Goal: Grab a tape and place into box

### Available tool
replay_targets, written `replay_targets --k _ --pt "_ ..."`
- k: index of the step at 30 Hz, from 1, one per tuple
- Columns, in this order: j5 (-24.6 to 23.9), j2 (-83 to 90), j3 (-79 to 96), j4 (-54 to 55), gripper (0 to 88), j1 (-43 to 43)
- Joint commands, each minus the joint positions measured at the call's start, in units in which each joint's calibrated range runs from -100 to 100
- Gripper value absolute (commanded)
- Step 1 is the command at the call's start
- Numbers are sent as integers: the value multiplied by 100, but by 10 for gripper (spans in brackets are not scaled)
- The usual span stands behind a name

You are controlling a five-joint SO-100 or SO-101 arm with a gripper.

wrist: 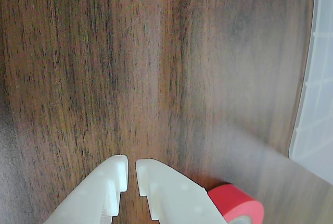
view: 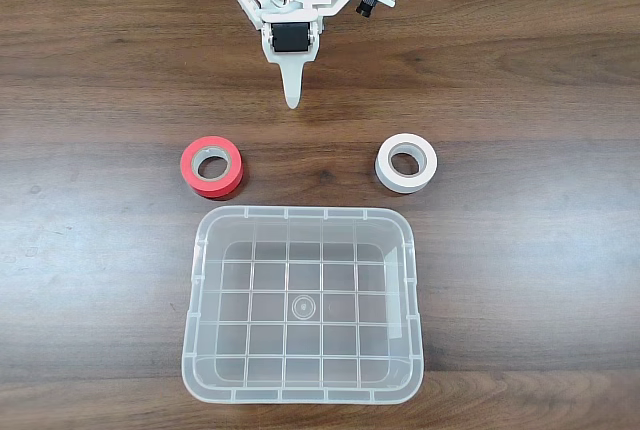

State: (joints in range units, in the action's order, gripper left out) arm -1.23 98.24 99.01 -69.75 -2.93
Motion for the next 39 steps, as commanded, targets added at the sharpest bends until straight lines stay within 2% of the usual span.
replay_targets --k 1,7,11,20,25,34,39 --pt "7 63 -269 117 11 242" --pt "12 63 -330 468 11 1734" --pt "28 71 -567 408 11 2422" --pt "876 63 -1723 416 17 3380" --pt "1029 -765 -1986 459 17 3292" --pt "1182 -4780 -3650 707 20 2992" --pt "1182 -6220 -4649 673 82 2758"
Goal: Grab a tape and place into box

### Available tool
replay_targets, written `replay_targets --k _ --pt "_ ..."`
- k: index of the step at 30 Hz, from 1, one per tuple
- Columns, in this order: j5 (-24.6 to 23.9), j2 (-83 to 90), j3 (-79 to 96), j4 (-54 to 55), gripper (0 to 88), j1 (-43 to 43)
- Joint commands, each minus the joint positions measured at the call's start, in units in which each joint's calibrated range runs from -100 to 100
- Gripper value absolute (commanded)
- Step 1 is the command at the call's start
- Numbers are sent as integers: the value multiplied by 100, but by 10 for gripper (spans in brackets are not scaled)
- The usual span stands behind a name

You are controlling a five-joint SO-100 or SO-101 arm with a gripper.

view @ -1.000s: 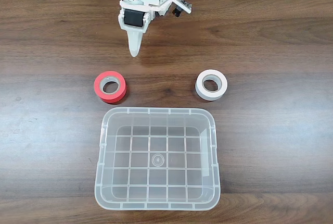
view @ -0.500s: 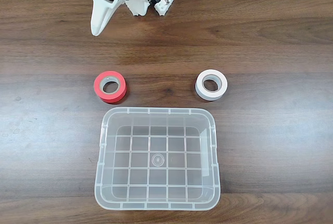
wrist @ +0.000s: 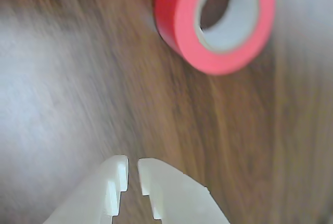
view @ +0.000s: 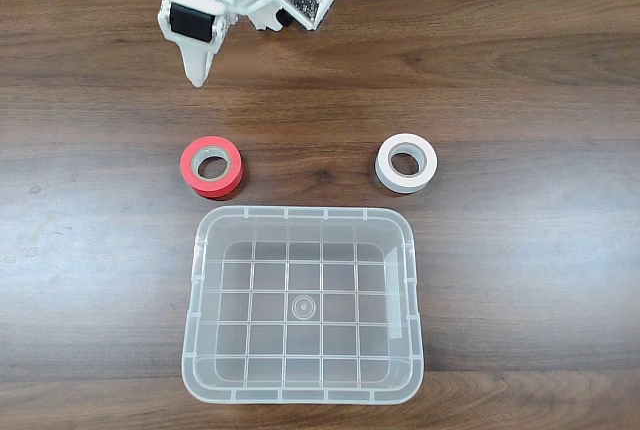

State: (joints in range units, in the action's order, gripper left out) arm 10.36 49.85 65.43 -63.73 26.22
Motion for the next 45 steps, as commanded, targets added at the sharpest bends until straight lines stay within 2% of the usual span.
replay_targets --k 1,11,25,33,35,39,45 --pt "24 -1566 -1449 72 90 -179" --pt "24 -2379 -1896 157 227 -449" --pt "150 -3553 -1905 1065 222 -479" --pt "150 -4277 -2457 1133 218 -486" --pt "150 -4470 -2597 1116 177 -486" --pt "150 -4680 -2711 1065 26 -486" --pt "150 -4664 -2693 893 11 -486"
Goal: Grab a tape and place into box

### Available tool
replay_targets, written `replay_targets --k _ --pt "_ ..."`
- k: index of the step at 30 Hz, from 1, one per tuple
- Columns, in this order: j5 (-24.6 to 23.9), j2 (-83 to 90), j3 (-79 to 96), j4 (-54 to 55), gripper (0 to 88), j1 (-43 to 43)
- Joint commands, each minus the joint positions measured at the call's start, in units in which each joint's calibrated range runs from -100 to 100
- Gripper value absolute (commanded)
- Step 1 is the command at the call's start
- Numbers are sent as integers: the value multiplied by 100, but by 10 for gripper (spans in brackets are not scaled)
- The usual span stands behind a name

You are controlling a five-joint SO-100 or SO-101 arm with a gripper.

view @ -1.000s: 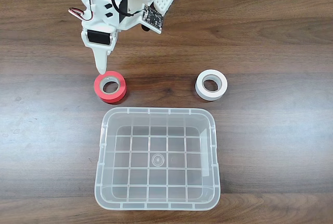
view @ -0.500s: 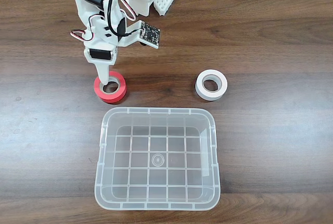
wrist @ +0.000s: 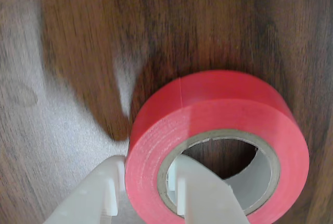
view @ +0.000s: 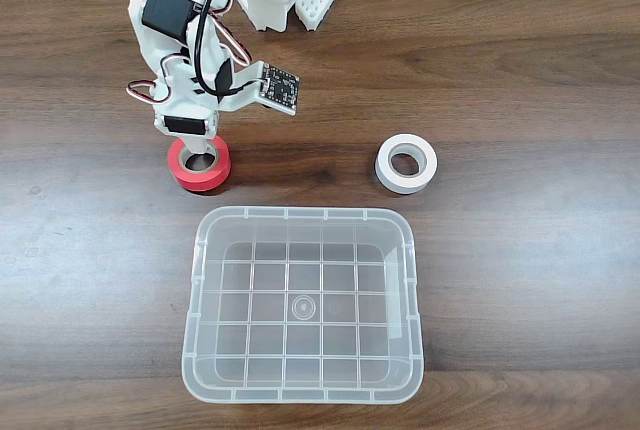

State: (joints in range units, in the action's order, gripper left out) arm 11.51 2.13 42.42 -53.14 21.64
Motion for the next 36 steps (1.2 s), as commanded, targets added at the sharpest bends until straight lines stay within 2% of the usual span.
replay_targets --k 1,10,15,18,25,36 --pt "36 108 -435 -277 11 -28" --pt "30 1275 -1583 -1895 11 -57" --pt "4 2071 -2661 -2880 11 -584" --pt "-44 2168 -3458 -3051 11 -920" --pt "-328 1017 -5315 -3000 11 -1476" --pt "-339 -1975 -8425 -3000 11 -2047"
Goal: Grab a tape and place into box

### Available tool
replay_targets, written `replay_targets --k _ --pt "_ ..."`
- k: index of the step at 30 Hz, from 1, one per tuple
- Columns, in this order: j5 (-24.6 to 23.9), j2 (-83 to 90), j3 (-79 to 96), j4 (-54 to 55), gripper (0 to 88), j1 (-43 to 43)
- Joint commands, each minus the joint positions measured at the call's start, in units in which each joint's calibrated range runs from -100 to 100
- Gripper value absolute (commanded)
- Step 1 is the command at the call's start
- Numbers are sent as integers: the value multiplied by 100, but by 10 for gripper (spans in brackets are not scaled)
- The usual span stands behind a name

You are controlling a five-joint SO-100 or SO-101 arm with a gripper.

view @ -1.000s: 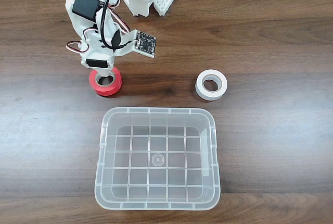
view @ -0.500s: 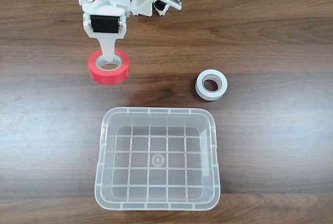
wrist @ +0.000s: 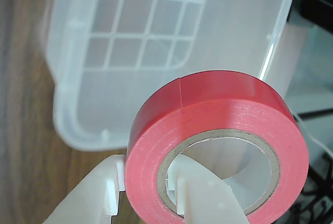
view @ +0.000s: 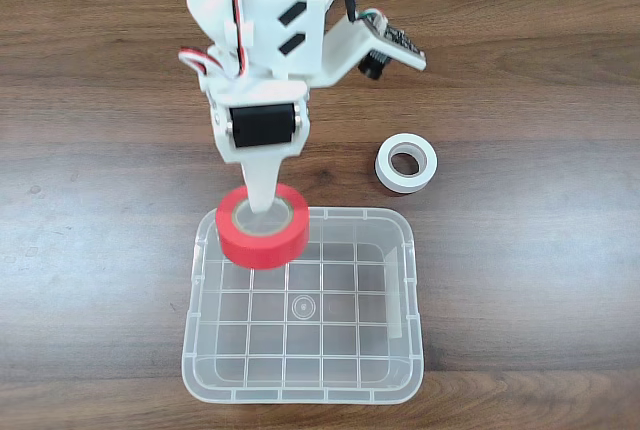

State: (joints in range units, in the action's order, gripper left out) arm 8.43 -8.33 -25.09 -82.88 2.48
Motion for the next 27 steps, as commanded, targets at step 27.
replay_targets --k 27 --pt "-236 -2683 -2997 -359 12 -160"
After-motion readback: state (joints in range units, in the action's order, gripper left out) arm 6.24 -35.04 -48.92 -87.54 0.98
